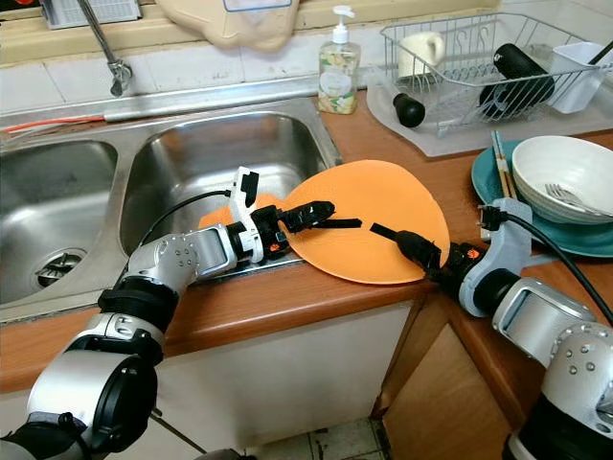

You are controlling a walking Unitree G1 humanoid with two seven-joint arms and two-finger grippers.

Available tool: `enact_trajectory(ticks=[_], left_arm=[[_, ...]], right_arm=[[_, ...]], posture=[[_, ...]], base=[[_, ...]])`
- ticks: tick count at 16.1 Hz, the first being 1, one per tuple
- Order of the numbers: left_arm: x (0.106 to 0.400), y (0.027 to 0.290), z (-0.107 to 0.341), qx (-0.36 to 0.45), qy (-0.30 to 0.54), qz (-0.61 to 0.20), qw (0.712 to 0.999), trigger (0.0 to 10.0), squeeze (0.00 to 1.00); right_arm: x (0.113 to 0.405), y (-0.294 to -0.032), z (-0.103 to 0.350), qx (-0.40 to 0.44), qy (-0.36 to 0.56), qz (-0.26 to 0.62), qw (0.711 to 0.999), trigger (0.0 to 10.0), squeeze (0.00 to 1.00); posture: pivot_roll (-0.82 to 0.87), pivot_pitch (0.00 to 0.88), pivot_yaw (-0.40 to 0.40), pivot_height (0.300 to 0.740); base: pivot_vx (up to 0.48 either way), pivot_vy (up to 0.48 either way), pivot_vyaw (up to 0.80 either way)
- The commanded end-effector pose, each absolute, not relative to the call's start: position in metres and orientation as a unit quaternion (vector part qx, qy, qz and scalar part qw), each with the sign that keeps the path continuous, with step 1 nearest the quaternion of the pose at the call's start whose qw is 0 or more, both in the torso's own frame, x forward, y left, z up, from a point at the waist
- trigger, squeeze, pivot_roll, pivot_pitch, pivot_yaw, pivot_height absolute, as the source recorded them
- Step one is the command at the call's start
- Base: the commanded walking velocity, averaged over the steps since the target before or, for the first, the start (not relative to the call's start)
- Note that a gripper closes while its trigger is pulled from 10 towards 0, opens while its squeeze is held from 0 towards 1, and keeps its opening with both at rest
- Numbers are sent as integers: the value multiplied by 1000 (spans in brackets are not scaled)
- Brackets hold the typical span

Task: Kitchen organization

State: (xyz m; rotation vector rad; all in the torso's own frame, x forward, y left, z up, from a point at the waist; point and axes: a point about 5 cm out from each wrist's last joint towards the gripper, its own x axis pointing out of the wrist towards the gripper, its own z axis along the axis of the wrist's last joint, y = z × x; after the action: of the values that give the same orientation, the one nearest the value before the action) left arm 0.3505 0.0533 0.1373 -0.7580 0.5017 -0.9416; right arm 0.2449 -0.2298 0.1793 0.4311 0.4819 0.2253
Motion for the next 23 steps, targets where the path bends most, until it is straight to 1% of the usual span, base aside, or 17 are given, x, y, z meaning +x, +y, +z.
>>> enact_trajectory(ticks=[1,5,10,13,15,18,21,23], left_arm=[[354,54,145,-339,224,-446,797,0,0],[359,59,154,-373,189,-449,790,0,0],[357,60,153,-392,173,-456,780,0,0],[359,62,155,-405,162,-447,781,0,0],[362,69,153,-419,154,-416,792,0,0],[365,75,156,-440,140,-399,793,0,0],[367,84,174,-474,104,-401,777,0,0],[368,100,188,-501,71,-393,768,0,0]], right_arm=[[246,-222,182,211,237,128,940,10000,0],[250,-221,184,213,229,120,942,10000,0],[256,-219,190,214,214,122,945,10000,0],[258,-217,191,217,209,124,945,10000,0],[259,-216,193,208,202,130,948,10000,0],[258,-212,202,196,169,157,953,10000,0],[259,-205,213,191,135,189,954,10000,0],[260,-201,216,189,124,204,953,10000,0]], posture=[[-216,0,105,740],[-215,0,106,740],[-217,0,100,740],[-217,0,100,740],[-215,0,97,740],[-215,0,96,740],[-214,0,98,740],[-204,0,92,740]], base=[[0,0,0],[0,0,0],[0,0,0],[0,0,0],[0,0,0],[0,0,0],[0,0,0],[0,0,0]])
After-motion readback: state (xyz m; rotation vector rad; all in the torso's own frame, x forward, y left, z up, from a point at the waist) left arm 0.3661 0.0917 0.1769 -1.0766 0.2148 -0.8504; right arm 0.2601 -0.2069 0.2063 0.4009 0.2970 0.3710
